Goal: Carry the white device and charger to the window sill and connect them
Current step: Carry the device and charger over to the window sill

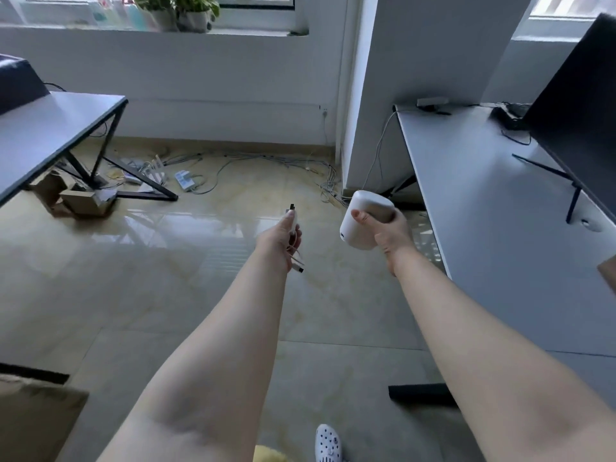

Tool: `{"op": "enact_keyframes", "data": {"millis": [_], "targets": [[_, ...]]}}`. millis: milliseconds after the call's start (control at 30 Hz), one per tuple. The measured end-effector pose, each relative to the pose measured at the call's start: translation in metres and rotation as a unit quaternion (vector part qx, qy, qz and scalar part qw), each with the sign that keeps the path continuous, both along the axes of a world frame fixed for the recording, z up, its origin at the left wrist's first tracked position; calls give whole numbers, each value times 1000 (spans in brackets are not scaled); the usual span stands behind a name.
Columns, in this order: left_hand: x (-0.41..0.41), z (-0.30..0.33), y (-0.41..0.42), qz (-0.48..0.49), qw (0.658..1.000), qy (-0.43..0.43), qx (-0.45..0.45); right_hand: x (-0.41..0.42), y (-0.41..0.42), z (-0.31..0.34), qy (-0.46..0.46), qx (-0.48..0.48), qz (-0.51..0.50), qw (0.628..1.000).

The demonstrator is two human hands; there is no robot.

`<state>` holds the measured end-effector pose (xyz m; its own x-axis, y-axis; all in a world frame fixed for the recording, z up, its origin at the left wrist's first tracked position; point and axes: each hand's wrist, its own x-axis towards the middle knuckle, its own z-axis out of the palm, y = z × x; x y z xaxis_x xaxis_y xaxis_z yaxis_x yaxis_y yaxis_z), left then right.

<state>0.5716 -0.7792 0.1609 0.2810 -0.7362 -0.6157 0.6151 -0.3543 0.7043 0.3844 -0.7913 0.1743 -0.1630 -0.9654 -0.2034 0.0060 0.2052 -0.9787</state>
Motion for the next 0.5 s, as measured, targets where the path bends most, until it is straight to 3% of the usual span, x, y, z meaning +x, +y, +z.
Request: {"op": "enact_keyframes", "data": {"millis": [500], "targets": [[46,-19,-141,36,999,-5,21,48,-154,-22,-5,19,42,999]]}}
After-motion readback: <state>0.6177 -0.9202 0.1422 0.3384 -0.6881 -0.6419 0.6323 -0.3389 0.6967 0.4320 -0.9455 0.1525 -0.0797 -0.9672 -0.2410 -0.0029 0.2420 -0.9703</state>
